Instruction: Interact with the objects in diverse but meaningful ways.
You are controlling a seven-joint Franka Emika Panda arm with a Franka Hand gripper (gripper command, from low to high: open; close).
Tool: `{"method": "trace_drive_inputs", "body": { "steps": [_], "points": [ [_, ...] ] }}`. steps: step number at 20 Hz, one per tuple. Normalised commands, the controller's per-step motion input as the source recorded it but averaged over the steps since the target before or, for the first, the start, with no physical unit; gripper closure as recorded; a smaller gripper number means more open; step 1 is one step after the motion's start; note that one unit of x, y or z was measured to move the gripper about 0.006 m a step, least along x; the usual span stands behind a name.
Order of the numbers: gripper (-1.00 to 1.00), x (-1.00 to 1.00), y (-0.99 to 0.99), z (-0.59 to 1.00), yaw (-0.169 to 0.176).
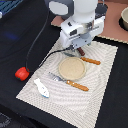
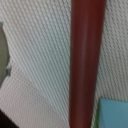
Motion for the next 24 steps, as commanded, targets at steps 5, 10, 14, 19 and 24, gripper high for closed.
{"method": "trace_drive_inputs", "body": {
  "steps": [5, 10, 14, 19, 24],
  "points": [
    [1.00, 0.23, 0.11, -0.30, -0.028],
    [1.00, 0.23, 0.08, -0.22, -0.021],
    [1.00, 0.07, 0.02, 0.07, -0.001],
    [1.00, -0.11, 0.06, 0.94, -0.051],
    [1.00, 0.16, -0.05, 1.00, -0.089]
  ]
}}
